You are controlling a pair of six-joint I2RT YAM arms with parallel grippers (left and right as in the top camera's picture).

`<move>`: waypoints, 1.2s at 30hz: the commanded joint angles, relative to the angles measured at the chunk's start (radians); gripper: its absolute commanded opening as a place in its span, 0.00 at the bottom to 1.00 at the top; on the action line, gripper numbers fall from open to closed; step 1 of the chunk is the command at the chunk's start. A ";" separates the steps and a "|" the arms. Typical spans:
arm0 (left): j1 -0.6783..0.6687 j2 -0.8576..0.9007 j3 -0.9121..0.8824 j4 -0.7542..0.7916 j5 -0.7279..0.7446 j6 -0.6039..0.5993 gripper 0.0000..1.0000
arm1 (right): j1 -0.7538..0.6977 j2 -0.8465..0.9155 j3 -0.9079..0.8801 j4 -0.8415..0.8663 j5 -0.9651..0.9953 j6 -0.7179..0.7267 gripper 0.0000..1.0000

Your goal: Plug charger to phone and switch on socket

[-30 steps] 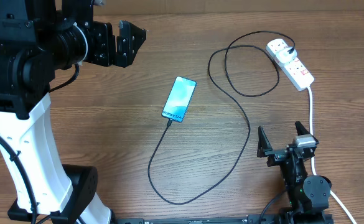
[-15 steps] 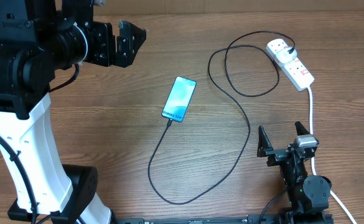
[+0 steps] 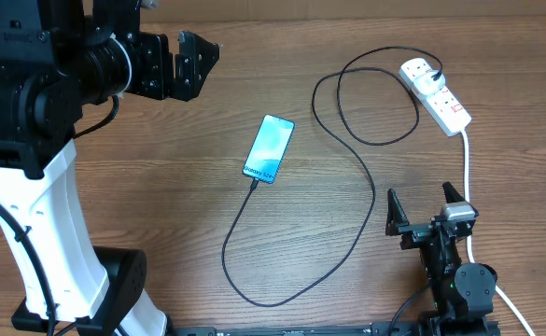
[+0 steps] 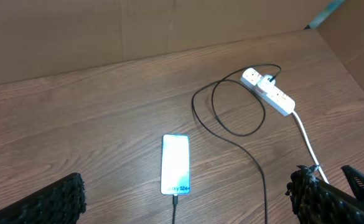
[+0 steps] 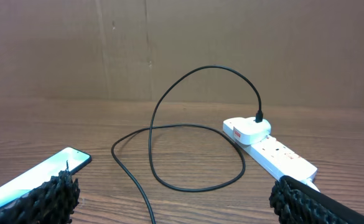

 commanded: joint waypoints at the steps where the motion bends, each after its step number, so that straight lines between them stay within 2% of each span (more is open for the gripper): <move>1: -0.009 0.011 0.000 0.001 -0.006 -0.006 1.00 | 0.005 -0.012 -0.010 0.006 0.010 -0.003 1.00; 20: -0.009 0.011 0.000 0.001 -0.006 -0.006 1.00 | 0.005 -0.012 -0.010 0.006 0.010 -0.003 1.00; 24: -0.009 0.011 0.000 0.001 -0.063 0.012 1.00 | 0.005 -0.012 -0.010 0.006 0.010 -0.003 1.00; 28: -0.009 0.010 -0.002 0.001 -0.057 0.007 1.00 | 0.005 -0.012 -0.010 0.006 0.010 -0.003 1.00; 32: -0.009 -0.014 -0.108 0.005 -0.060 0.000 1.00 | 0.005 -0.012 -0.010 0.006 0.010 -0.003 1.00; 36: -0.009 -0.102 -0.359 0.104 -0.087 0.000 1.00 | 0.005 -0.012 -0.010 0.006 0.010 -0.003 1.00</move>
